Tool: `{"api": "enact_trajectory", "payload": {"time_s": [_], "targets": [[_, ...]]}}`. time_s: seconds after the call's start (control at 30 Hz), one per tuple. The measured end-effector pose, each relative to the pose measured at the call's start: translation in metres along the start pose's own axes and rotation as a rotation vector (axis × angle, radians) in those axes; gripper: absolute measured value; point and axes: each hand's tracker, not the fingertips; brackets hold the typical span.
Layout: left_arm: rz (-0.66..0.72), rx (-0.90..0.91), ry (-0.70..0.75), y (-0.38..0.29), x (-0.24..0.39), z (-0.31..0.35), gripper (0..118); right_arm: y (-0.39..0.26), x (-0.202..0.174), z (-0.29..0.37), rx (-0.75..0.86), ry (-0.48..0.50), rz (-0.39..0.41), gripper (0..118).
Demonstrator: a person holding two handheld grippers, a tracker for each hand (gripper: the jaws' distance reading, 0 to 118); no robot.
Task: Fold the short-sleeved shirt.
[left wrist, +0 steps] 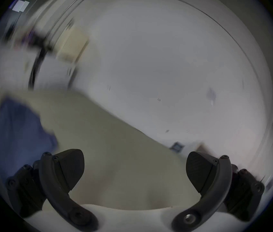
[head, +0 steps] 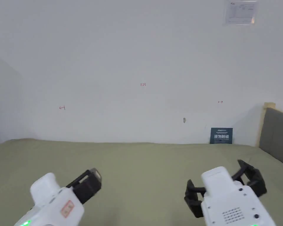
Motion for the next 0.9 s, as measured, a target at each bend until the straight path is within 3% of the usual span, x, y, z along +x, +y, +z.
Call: {"api": "enact_trajectory", "payload": {"time_s": [0.07,0.13,0.2,0.23,0.3,0.37,0.5,0.53,0.6,0.7,0.77,0.8,0.9], "targets": [[0.333,-0.097,-0.057,0.000,-0.032,-0.010,118,0.004,-0.024,0.004,0.077,0.000,0.357,118],[0.641,-0.166,-0.080,-0.014,-0.063,-0.017,118,-0.003,-0.052,0.009,0.180,-0.002,0.802,118],[0.821,-0.201,-0.111,-0.031,-0.087,-0.021,118,-0.013,-0.065,0.011,0.259,-0.014,1.060,118],[0.848,-0.215,-0.089,-0.037,-0.094,-0.021,118,-0.017,-0.069,0.012,0.281,0.023,1.103,118],[0.767,-0.209,-0.038,-0.044,-0.092,-0.018,118,-0.010,-0.070,0.014,0.272,0.067,0.979,118],[0.601,-0.180,-0.011,-0.040,-0.083,-0.015,118,-0.006,-0.061,0.012,0.217,0.059,0.777,118],[0.101,-0.099,0.012,-0.019,-0.029,-0.010,118,-0.004,-0.024,0.002,0.027,0.049,0.158,118],[-0.062,-0.066,0.023,-0.017,-0.009,-0.007,118,-0.007,-0.009,-0.002,-0.026,0.059,-0.064,118],[-0.314,0.000,0.045,-0.016,0.023,0.000,118,-0.016,0.014,-0.006,-0.093,0.080,-0.399,118],[-0.615,0.093,0.109,-0.024,0.051,0.004,118,-0.038,0.039,-0.011,-0.176,0.104,-0.784,118],[-0.761,0.134,0.116,-0.032,0.063,0.007,118,-0.048,0.046,-0.007,-0.181,0.098,-0.894,118],[-0.811,0.144,0.118,-0.036,0.068,0.009,118,-0.051,0.048,-0.005,-0.182,0.070,-0.899,118],[-0.866,0.168,0.111,-0.039,0.068,0.012,118,-0.053,0.045,-0.001,-0.172,0.039,-0.818,118]]}}
